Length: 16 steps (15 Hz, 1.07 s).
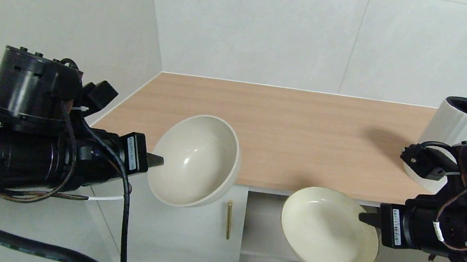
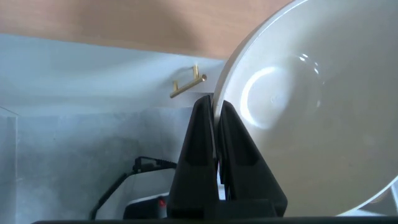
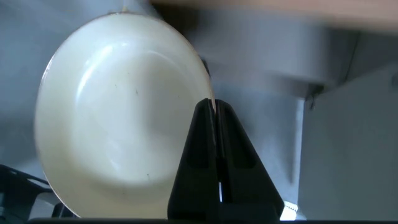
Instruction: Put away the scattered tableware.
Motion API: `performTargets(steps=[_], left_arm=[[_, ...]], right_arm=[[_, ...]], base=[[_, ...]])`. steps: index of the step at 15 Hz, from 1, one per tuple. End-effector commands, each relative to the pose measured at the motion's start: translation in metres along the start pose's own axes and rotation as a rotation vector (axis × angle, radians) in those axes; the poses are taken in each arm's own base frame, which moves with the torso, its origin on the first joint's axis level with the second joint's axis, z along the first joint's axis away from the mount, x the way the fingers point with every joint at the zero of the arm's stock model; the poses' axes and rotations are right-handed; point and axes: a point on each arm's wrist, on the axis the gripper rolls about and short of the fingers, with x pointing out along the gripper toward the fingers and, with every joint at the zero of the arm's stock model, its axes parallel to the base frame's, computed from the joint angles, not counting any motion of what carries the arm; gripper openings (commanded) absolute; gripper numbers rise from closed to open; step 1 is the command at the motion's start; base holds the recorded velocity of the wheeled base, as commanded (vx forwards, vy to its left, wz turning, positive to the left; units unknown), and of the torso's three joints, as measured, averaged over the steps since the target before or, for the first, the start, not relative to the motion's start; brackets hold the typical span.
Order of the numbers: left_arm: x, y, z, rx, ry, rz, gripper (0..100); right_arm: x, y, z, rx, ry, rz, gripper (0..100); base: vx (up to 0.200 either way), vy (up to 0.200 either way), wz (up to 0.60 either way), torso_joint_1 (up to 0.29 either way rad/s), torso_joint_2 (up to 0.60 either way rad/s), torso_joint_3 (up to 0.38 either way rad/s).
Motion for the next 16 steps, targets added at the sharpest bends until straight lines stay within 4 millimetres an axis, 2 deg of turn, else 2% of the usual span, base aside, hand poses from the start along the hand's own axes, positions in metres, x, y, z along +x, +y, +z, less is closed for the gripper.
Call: performTargets(steps=[1,12,16], left_arm=[[0.001,0.000,0.000,0.001,0.002,0.001,0],[0.001,0.000,-0.001,0.001,0.004,0.001,0],[0.002,0.001,-0.001,0.002,0.007,0.003,0]], right_arm=[[0.002,0.000,0.001,0.000,0.002,-0.002,0],[0.014,-0.003,-0.001,0.005,0.035,-0.023,0],[0.015,-0.002,0.000,0.006,0.028,-0.020,0]], base=[[0.000,0.000,0.00,0.000,0.00,0.000],[0.000,0.000,0.00,-0.005,0.01,0.006],[0.000,0.000,0.00,-0.167,0.39,0.217]])
